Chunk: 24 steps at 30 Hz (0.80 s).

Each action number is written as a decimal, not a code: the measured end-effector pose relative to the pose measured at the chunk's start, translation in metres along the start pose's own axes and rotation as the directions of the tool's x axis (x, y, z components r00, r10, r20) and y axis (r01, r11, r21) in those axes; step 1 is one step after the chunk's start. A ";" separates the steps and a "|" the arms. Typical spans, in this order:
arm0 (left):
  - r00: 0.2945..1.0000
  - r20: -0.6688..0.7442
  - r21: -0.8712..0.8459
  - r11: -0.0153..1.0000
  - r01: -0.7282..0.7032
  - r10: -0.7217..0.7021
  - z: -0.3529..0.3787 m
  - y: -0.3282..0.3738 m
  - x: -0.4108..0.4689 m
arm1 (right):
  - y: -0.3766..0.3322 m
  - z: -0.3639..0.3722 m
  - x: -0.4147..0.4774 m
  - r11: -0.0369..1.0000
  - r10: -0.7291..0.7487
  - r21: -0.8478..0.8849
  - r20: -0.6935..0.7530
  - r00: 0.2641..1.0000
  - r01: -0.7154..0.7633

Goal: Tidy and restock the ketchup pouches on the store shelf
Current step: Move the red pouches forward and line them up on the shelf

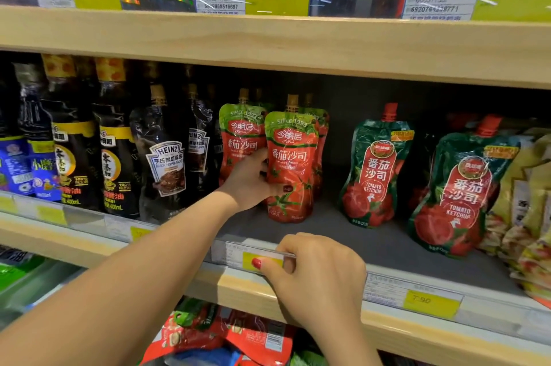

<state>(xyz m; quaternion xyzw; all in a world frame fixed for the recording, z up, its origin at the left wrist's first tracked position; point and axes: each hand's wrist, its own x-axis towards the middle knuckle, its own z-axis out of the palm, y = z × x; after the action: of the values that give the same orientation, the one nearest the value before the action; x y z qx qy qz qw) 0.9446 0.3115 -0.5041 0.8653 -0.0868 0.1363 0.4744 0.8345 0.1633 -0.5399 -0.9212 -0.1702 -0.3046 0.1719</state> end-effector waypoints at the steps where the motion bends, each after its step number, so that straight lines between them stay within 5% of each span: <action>1: 1.000 0.003 0.033 0.999 0.002 -0.002 -0.001 0.001 -0.001 | -0.001 -0.001 0.000 1.000 -0.003 -0.011 -0.016 1.000 0.003; 9: 0.996 -0.086 0.312 0.950 -0.001 0.029 -0.016 0.015 -0.015 | -0.001 0.001 -0.004 0.998 -0.033 -0.056 -0.066 0.997 0.029; 16: 0.979 -0.116 0.296 0.947 -0.127 0.167 -0.046 0.007 -0.085 | 0.003 0.002 -0.011 0.989 -0.076 0.111 -0.174 0.982 0.096; 21: 0.961 -0.144 0.347 0.922 -0.173 0.235 -0.053 -0.014 -0.127 | -0.010 -0.002 -0.019 0.918 -0.229 0.248 -0.307 0.924 0.310; 24: 0.947 -0.183 0.394 0.902 -0.176 0.265 -0.053 -0.026 -0.139 | -0.032 0.001 -0.032 0.821 -0.376 0.368 -0.226 0.898 0.437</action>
<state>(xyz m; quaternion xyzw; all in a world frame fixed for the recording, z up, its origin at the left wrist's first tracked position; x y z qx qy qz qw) 0.8118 0.3735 -0.5420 0.9019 -0.1013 0.3036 0.2901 0.7975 0.1852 -0.5534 -0.7821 -0.4103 -0.3571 0.3039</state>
